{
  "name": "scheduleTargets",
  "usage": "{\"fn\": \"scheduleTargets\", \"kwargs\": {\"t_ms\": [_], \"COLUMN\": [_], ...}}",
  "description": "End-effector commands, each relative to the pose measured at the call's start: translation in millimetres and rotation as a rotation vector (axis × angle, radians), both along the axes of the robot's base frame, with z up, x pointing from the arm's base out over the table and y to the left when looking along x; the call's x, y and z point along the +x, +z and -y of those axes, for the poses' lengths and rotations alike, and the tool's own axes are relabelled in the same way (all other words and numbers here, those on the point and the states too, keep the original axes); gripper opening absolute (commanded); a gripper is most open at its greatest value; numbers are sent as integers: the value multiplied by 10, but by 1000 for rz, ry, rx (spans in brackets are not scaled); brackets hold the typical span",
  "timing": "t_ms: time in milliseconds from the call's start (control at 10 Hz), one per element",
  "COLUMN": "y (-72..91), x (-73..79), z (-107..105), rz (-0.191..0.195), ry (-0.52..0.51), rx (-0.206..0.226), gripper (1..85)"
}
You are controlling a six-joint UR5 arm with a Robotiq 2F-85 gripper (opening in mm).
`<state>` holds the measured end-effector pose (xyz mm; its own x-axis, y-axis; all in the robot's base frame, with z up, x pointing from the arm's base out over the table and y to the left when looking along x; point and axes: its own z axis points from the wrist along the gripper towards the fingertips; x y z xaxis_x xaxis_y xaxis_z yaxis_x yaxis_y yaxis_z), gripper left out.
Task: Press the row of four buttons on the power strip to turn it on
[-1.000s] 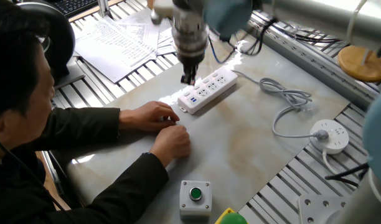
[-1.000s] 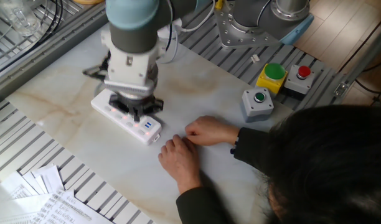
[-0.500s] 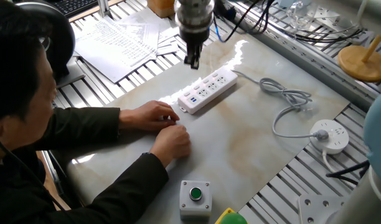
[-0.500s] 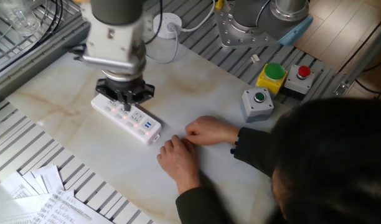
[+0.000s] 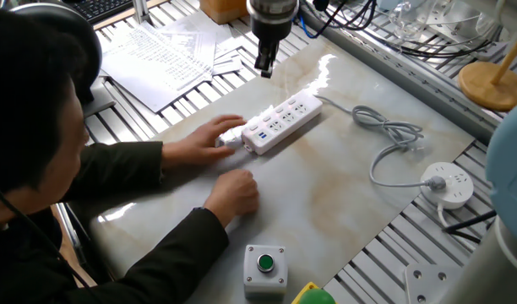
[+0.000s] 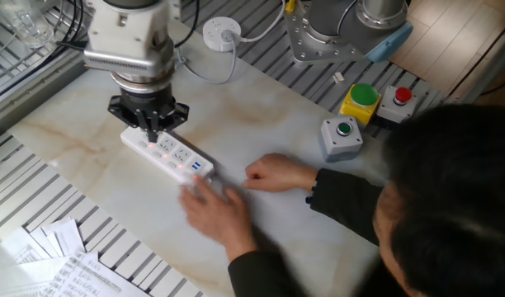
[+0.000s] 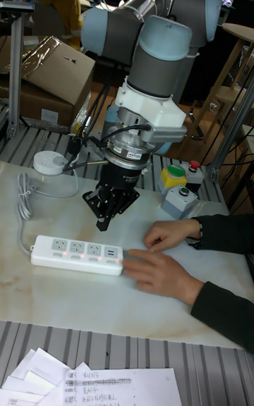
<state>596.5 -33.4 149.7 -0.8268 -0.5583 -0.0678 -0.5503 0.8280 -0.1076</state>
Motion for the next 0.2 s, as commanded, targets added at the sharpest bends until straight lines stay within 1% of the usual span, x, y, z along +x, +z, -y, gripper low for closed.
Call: {"fn": "scheduleTargets", "kwargs": {"t_ms": [0,100], "y": [6,5], "x": [94,82], "z": [6,11], "rz": [21,16], "ry": [3,6], "rx": [27,25], "gripper": [10,10]}}
